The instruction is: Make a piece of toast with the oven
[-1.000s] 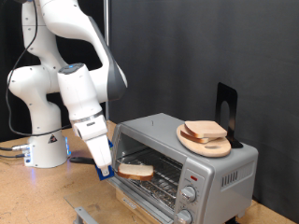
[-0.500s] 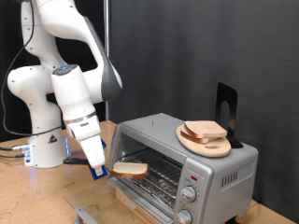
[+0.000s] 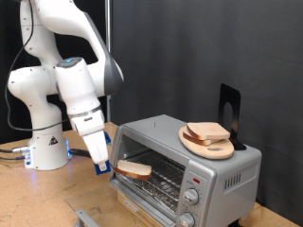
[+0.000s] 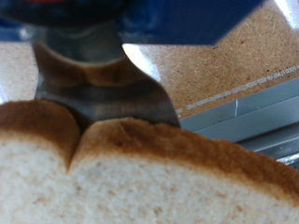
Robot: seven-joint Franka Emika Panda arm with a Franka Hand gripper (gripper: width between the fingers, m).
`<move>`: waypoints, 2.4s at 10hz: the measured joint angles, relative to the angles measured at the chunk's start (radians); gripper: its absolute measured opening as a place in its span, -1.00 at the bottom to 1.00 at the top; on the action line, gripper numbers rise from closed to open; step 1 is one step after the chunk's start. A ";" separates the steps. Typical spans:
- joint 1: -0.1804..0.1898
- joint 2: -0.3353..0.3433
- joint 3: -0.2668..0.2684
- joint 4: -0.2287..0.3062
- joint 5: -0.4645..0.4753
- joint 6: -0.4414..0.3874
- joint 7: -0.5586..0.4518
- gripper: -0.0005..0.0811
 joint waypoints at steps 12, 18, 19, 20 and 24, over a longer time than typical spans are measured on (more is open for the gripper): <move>-0.002 0.019 0.041 0.088 -0.309 -0.063 0.233 0.05; 0.001 0.006 0.006 0.052 -0.051 0.003 0.079 0.05; 0.000 -0.007 -0.016 0.038 0.002 0.001 0.029 0.05; -0.005 -0.022 -0.039 0.020 0.022 -0.009 -0.002 0.05; -0.034 -0.077 -0.091 -0.031 0.031 -0.041 -0.037 0.05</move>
